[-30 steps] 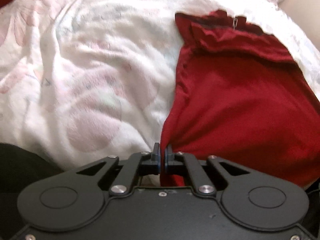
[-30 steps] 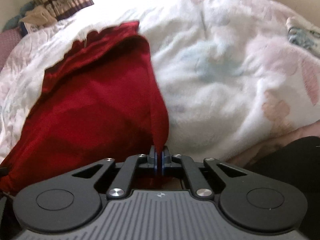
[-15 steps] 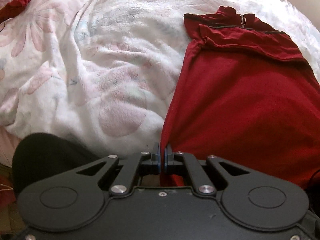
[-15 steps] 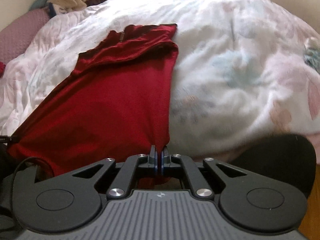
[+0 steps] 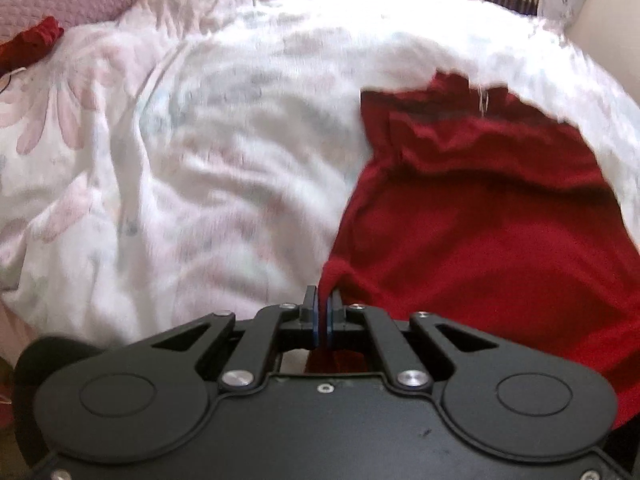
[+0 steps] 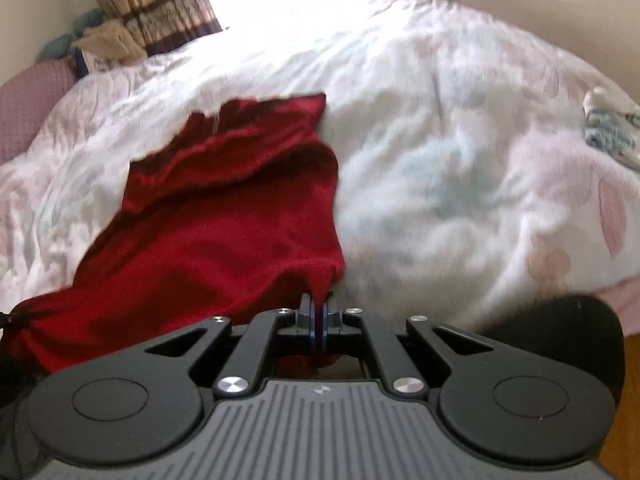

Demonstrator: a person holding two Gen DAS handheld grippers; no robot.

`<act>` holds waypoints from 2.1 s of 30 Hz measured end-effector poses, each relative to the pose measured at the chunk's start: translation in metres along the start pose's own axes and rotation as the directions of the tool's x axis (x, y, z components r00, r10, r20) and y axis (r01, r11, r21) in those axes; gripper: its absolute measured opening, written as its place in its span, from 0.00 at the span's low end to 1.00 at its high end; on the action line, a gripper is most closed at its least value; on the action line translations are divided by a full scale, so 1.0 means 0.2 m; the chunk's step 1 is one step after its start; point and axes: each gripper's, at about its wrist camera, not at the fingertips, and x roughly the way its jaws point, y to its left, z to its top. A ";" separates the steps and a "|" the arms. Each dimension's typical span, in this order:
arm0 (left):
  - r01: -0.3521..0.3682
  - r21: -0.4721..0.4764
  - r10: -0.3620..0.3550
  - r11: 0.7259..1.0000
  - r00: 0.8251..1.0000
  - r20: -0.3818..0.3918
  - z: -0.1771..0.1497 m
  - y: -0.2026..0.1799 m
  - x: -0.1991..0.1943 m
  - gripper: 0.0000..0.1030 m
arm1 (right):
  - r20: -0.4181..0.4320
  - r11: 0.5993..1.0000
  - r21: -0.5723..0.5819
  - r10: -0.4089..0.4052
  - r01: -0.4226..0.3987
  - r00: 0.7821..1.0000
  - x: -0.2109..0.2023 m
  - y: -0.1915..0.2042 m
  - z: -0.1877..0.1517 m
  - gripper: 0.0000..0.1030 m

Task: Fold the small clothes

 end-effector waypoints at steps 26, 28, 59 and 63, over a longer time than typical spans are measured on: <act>-0.141 -0.079 0.160 0.987 0.907 0.389 0.98 -0.26 0.33 0.57 | 0.383 0.994 -0.111 0.048 -0.006 0.922 0.45 0.14 0.79 0.23; -0.132 -0.072 0.150 0.989 0.904 0.399 0.93 -0.24 0.34 0.58 | 0.429 0.995 -0.093 0.015 0.028 0.903 0.48 0.15 0.86 0.54; 0.050 0.023 -0.048 0.999 0.996 -0.078 0.40 -0.23 0.98 0.58 | -0.035 0.995 -0.092 -0.034 0.030 0.999 0.90 0.04 0.39 0.69; 0.090 -0.029 -0.092 0.995 0.994 -0.063 0.42 -0.21 1.00 0.51 | -0.041 0.997 -0.073 0.000 -0.003 0.999 0.97 0.03 0.40 0.69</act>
